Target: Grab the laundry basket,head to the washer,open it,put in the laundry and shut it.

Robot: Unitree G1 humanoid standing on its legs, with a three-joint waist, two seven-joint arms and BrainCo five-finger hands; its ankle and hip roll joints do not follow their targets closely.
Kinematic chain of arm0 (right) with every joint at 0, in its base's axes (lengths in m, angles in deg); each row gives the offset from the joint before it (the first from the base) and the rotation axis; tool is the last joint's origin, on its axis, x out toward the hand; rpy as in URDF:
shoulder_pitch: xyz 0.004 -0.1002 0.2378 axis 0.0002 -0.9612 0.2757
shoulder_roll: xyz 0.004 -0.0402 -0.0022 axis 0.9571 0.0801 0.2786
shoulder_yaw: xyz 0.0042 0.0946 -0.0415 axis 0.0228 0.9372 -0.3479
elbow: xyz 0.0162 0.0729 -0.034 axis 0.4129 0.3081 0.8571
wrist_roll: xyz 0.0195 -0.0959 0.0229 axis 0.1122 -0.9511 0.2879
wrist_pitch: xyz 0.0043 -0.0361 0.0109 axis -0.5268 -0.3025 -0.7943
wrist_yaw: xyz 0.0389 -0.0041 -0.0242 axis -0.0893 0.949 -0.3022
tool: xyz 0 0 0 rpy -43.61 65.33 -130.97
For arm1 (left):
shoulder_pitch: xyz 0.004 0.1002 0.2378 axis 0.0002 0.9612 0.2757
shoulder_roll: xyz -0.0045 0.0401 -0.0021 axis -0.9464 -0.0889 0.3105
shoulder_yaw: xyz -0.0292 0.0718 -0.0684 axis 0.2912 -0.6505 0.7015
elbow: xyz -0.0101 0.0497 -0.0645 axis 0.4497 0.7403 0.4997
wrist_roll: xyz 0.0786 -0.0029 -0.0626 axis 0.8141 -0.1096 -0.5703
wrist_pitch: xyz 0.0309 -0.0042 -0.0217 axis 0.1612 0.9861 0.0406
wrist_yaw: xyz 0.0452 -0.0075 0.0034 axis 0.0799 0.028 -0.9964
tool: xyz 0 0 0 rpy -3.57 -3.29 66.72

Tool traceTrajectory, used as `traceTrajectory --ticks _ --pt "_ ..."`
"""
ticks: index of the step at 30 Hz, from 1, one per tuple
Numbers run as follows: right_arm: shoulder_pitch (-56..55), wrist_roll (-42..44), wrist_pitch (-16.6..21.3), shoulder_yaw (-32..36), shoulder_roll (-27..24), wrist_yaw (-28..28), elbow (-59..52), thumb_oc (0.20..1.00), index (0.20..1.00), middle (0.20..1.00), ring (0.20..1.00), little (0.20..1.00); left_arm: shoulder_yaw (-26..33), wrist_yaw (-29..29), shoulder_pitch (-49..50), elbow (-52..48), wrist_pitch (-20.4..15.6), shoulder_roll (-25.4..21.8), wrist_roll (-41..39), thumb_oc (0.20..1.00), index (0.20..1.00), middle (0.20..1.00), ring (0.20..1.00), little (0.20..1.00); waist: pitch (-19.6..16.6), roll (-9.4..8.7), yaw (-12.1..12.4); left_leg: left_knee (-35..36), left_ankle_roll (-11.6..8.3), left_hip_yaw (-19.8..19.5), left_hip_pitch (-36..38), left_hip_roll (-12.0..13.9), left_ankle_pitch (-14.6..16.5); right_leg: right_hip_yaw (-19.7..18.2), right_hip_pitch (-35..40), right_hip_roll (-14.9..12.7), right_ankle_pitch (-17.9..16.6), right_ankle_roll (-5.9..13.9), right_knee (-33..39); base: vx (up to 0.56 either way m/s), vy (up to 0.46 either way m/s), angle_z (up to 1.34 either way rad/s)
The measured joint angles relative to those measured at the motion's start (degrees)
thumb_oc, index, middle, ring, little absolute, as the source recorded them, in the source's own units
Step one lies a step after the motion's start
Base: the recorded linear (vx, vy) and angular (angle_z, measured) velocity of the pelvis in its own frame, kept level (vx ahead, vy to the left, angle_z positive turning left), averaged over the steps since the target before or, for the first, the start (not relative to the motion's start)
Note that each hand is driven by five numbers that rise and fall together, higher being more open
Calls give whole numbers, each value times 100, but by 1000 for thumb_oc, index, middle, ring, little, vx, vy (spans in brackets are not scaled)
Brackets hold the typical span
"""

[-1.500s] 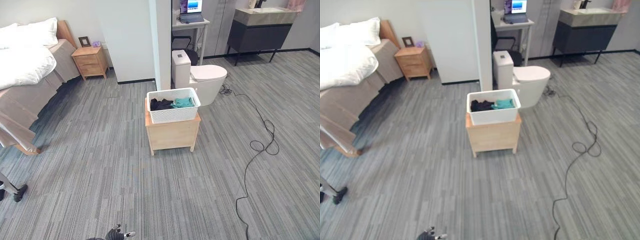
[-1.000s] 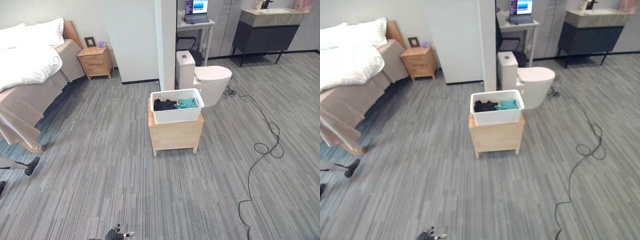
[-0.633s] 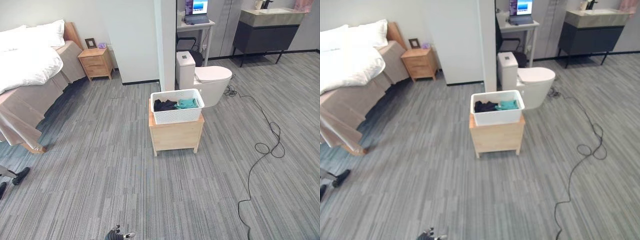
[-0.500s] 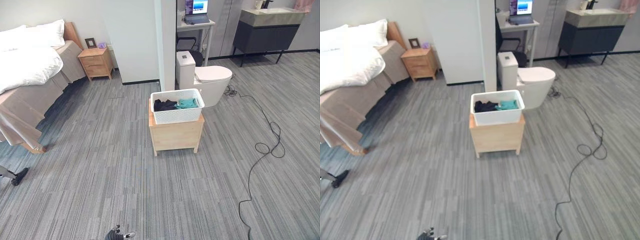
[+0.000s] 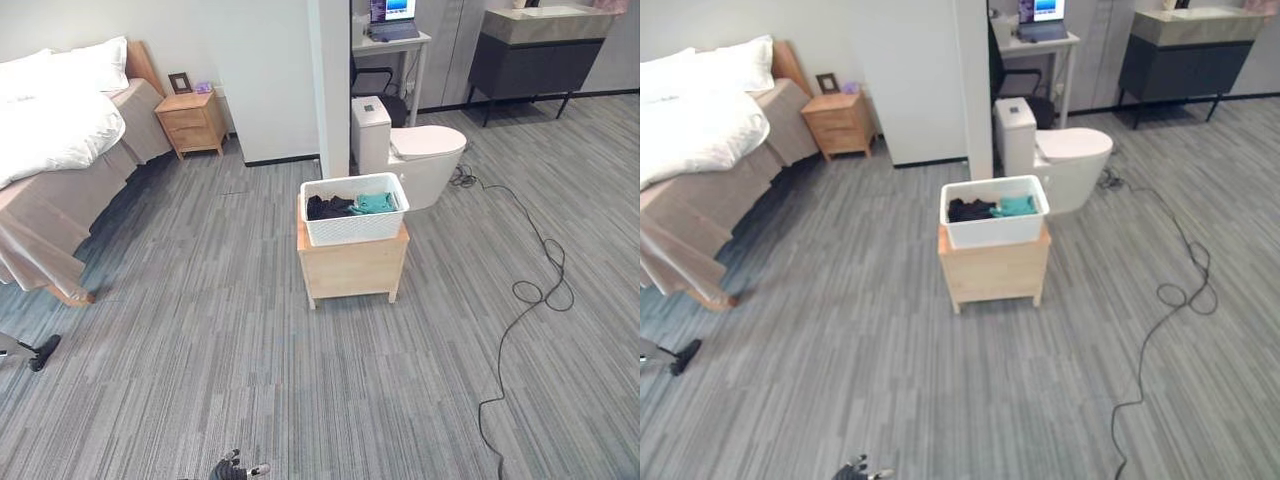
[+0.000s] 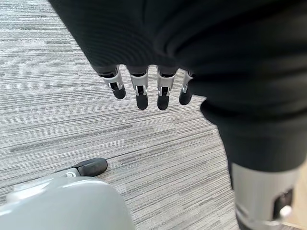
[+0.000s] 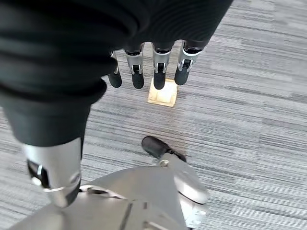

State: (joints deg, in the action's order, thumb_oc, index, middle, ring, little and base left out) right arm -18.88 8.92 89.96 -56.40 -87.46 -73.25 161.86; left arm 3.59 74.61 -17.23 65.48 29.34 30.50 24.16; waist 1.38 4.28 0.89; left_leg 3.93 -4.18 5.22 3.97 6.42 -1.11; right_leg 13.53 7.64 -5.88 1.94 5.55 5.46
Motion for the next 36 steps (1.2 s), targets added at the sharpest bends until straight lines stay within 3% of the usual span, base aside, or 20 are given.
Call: traceTrajectory --ticks 2,4,5,6,8,10,14,17,18,19,20,21,23,24,26,28,31,33,34,36 --pt "-13 4 3 11 -33 2 12 1000 1000 1000 1000 1000 -3 16 -37 7 1 12 -41 1000 1000 1000 1000 1000 46 9 -15 -189 -93 -32 -141 56 27 27 -39 83 39 -43 -89 2 -228 13" --pt "193 46 13 -4 105 -10 47 1000 1000 1000 1000 1000 26 19 -333 -2 -6 -144 -94 1000 1000 1000 1000 1000 365 -251 23 -1532 -278 -359 -911 75 36 120 -281 100 293 -303 -516 -24 -223 33" --pt "233 67 10 -5 120 -10 47 1000 1000 1000 1000 1000 25 19 -380 -2 -6 -169 -95 1000 1000 1000 1000 1000 422 -291 33 -1718 -324 -386 -1008 80 7 121 -307 95 319 -318 -585 8 -105 7" --pt "386 134 7 -8 158 6 15 1000 1000 1000 1000 1000 25 19 -538 0 -4 -239 -111 1000 1000 1000 1000 1000 670 -471 167 -2502 -579 -609 -1442 68 -299 95 -394 135 388 -404 -812 46 -133 -15" --pt "609 266 77 -11 92 54 -111 1000 1000 1000 1000 1000 62 -1 -635 -32 -3 -348 -326 1000 1000 1000 1000 1000 787 -664 173 -2996 -651 -774 -2047 142 -599 111 -509 157 464 -657 -843 127 -28 11" --pt "724 353 78 -18 19 55 -109 1000 1000 1000 1000 1000 58 -14 -691 -74 -3 -372 -471 1000 1000 1000 1000 1000 855 -675 193 -2548 -501 -591 -2118 122 -482 112 -563 183 440 -731 -796 294 68 14" --pt "1046 475 95 -25 -116 159 -123 1000 1000 1000 1000 1000 -222 -17 -731 -346 -7 -286 -537 1000 1000 1000 1000 1000 883 -325 354 -241 -505 -125 -2130 196 -694 100 -452 517 353 -779 -405 358 87 5" --pt "1196 483 101 -52 -66 156 -10 1000 1000 1000 1000 1000 -217 -14 -699 -320 0 -221 -534 1000 1000 1000 1000 1000 881 -296 549 -310 -497 -176 -2169 141 -715 -82 -195 639 381 -724 -252 456 128 -34" --pt "1207 482 109 -57 -44 156 42 1000 1000 1000 1000 1000 -195 -14 -662 -298 1 -216 -534 1000 1000 1000 1000 1000 882 -317 606 -401 -448 -250 -2086 88 -688 -204 -36 654 428 -679 -199 521 181 -65" --pt "1203 481 114 -44 6 150 185 1000 1000 1000 1000 1000 -185 -16 -605 -218 3 -210 -530 1000 1000 1000 1000 1000 784 -387 673 -459 -189 -379 -1953 -92 -724 -336 51 594 677 -670 -406 596 304 -65" --pt "1034 480 117 9 29 135 241 1000 1000 1000 1000 1000 -169 -5 -607 -122 9 -202 -497 1000 1000 1000 1000 1000 677 -476 628 -739 173 -223 -1798 -399 -602 -325 146 447 917 -435 -790 694 384 -57" --pt "911 486 99 71 36 115 368 1000 1000 1000 1000 1000 -116 3 -580 22 42 -134 -452 1000 1000 1000 1000 1000 652 -449 574 -952 508 -111 -1575 -424 -245 -304 -286 316 1319 -186 -2227 362 250 -16" --pt "509 501 43 103 127 54 327 1000 1000 1000 1000 1000 -121 44 -465 2 65 -307 -416 1000 1000 1000 1000 1000 453 -534 388 -828 685 6 -1160 -574 57 -465 -1399 -170 783 -34 -4974 252 159 8" --pt "376 506 -12 106 161 30 289 1000 1000 1000 1000 1000 -137 43 -418 -4 63 -412 -416 1000 1000 1000 1000 1000 384 -679 323 -758 663 34 -957 -700 71 -562 -1680 -388 706 -3 -5599 403 200 13" --pt "280 705 -17 179 171 33 19 1000 1000 1000 1000 1000 -134 29 -546 25 67 -508 -418 1000 1000 1000 1000 1000 357 -700 230 -742 1016 6 -520 -939 443 -569 -2247 -857 676 50 -6051 443 107 -2" --pt "271 803 18 259 90 102 -303 1000 1000 1000 1000 1000 -96 30 -624 39 68 -416 -415 1000 1000 1000 1000 1000 495 -272 78 -486 996 -170 -49 -783 483 -147 -2346 -822 837 -177 -5012 445 -65 7" --pt "287 898 54 224 -137 35 -443 1000 1000 1000 1000 1000 18 22 -724 36 18 -337 -418 1000 1000 1000 1000 1000 494 -150 -37 -432 598 -443 273 -760 697 163 -2665 -685 633 -158 -3211 335 -119 24" --pt "323 901 55 222 -34 29 -464 1000 1000 1000 1000 1000 91 -1 -809 103 26 -369 -416 1000 1000 1000 1000 1000 553 -316 -174 -486 528 -469 510 -851 756 97 -2701 -631 266 -218 -2412 440 -185 61" --pt "303 903 51 234 45 29 -404 1000 1000 1000 1000 1000 120 -19 -826 125 18 -401 -415 1000 1000 1000 1000 1000 457 -413 -256 -453 231 -539 731 -784 953 -85 -2745 -481 -210 93 -1469 451 -178 89" --pt "327 905 50 290 47 32 -337 1000 1000 1000 1000 1000 110 -21 -824 96 6 -384 -415 1000 1000 1000 1000 1000 435 -454 -287 -333 208 -515 929 -737 1052 -233 -2750 -485 -334 84 -1110 432 -187 73"
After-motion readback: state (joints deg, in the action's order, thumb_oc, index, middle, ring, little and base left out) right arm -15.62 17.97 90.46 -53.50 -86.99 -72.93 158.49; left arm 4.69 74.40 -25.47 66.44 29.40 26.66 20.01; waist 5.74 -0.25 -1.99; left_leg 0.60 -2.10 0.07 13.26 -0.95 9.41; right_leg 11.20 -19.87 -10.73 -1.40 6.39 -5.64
